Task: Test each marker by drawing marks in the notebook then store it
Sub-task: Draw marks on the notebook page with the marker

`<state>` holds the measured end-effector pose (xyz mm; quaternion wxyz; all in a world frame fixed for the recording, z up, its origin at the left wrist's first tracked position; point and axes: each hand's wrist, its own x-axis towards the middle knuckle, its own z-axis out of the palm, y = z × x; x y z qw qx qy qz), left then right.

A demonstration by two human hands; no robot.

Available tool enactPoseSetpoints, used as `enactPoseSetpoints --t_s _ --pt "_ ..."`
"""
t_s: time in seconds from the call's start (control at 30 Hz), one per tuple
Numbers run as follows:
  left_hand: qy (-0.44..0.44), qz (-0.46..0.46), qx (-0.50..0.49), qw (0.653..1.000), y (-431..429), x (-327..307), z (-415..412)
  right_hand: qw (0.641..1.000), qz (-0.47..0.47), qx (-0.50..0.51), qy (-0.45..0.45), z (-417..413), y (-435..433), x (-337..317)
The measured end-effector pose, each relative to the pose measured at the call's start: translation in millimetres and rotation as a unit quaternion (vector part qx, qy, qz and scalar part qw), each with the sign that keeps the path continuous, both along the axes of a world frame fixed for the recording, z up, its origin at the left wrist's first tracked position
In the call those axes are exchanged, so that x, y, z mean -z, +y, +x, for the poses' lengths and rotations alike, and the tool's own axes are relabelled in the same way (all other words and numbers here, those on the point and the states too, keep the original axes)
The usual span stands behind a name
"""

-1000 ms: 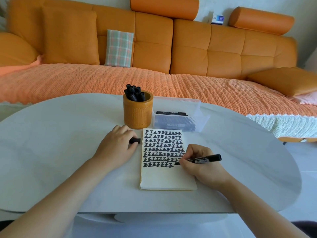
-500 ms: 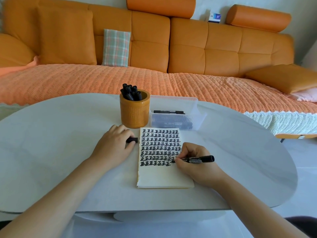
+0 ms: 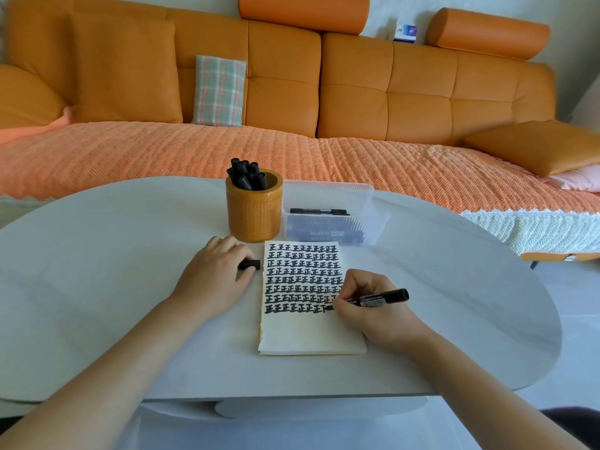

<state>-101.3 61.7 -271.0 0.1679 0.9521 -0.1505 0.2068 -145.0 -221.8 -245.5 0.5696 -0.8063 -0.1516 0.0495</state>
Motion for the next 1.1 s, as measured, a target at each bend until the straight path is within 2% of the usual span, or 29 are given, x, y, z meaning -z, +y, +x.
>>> enactPoseSetpoints --t_s 0.8,0.9,1.03,1.1 --pt "0.004 0.005 -0.004 1.0 -1 -1 0 1.0 0.005 -0.024 -0.005 0 0 -1" --pt "0.01 0.007 -0.006 1.0 -1 -1 0 0.999 0.041 0.0 0.006 2 -2 -5" --pt "0.008 -0.023 -0.014 1.0 -3 -6 -1 0.987 0.147 0.007 0.064 5 -5 -8" --pt "-0.022 -0.046 -0.025 0.998 -6 -12 -3 0.988 0.144 0.015 0.057 6 -3 -11"
